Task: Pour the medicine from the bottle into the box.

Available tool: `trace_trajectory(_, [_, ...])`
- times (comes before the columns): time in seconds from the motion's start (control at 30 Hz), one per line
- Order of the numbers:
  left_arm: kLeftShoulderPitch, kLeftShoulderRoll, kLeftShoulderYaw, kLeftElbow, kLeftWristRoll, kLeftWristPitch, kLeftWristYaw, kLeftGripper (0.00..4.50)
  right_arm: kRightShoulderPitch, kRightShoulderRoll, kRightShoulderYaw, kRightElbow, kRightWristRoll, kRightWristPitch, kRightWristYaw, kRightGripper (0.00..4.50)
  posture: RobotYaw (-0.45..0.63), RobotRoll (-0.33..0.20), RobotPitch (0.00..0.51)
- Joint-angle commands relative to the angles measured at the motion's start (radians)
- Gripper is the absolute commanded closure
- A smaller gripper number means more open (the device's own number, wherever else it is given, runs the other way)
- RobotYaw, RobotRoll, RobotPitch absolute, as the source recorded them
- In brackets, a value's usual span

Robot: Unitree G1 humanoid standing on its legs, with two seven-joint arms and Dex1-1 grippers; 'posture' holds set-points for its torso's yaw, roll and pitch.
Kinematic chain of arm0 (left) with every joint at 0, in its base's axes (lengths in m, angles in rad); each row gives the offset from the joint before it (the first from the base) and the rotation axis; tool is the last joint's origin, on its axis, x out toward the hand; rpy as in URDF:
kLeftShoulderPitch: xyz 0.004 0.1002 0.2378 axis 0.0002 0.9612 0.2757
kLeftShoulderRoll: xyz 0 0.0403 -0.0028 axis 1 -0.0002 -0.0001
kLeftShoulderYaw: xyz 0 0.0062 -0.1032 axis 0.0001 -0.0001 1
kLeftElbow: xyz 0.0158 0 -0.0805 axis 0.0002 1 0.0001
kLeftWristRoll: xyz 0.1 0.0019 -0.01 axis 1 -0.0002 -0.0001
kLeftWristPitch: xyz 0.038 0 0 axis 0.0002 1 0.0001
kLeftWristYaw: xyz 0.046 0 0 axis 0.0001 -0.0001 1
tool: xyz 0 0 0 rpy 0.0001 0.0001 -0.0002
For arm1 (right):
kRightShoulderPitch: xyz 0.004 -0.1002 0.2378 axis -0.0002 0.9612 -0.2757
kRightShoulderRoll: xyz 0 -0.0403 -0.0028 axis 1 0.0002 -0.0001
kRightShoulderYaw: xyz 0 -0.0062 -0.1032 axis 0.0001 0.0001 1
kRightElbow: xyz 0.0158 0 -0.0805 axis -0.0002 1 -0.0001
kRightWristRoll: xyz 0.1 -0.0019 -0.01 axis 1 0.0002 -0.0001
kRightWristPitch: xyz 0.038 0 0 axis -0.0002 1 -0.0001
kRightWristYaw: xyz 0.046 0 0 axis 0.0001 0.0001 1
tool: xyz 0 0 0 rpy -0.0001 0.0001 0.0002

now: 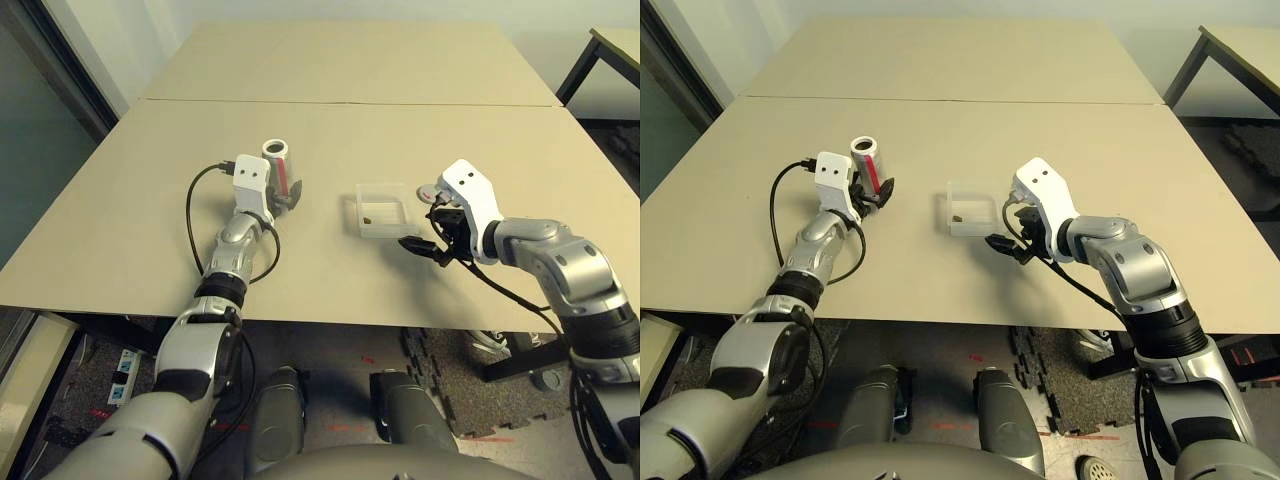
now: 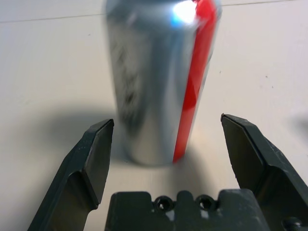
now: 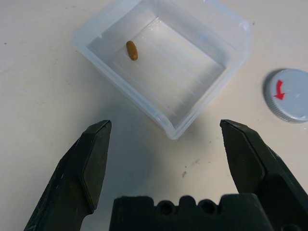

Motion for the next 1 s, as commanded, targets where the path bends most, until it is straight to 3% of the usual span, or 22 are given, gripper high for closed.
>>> trace_trajectory(0.03, [0.078,-0.007,-0.017,-0.185,-0.028,0.104,0.008,0.04,0.013,-0.020,-0.023,-0.022,0.019,0.018,0.007,0.00,-0.12,0.000,0.109])
trace_trajectory(0.17, [0.216,0.002,-0.011,-0.475,-0.060,0.238,0.025,0.04,0.031,-0.032,-0.089,-0.078,0.058,0.066,-0.003,0.00,-0.10,0.000,0.113])
trace_trajectory(0.27, [0.269,0.028,0.022,-0.638,-0.105,0.315,0.030,0.04,0.036,0.023,-0.234,-0.128,0.132,0.120,-0.048,0.00,-0.08,0.000,0.112])
trace_trajectory(0.43, [0.269,0.110,0.109,-0.703,-0.157,0.329,0.035,0.04,0.029,0.126,-0.410,-0.060,0.113,0.049,-0.218,0.00,-0.07,0.000,0.121])
trace_trajectory(0.53, [0.212,0.157,0.155,-0.604,-0.172,0.279,0.036,0.04,0.021,0.188,-0.435,0.054,0.047,-0.089,-0.338,0.00,-0.07,0.000,0.123])
trace_trajectory(0.73, [0.025,0.258,0.218,-0.210,-0.157,0.085,0.019,0.04,-0.053,0.313,-0.488,0.353,-0.059,-0.469,-0.580,0.00,-0.06,0.000,0.127])
trace_trajectory(0.87, [-0.111,0.318,0.206,0.092,-0.124,-0.058,0.008,0.04,-0.102,0.301,-0.499,0.594,-0.137,-0.741,-0.709,0.00,-0.04,0.000,0.118])
trace_trajectory(1.0, [-0.192,0.358,0.205,0.294,-0.110,-0.162,0.017,0.04,-0.131,0.271,-0.520,0.780,-0.163,-0.909,-0.794,0.00,-0.04,0.000,0.110])
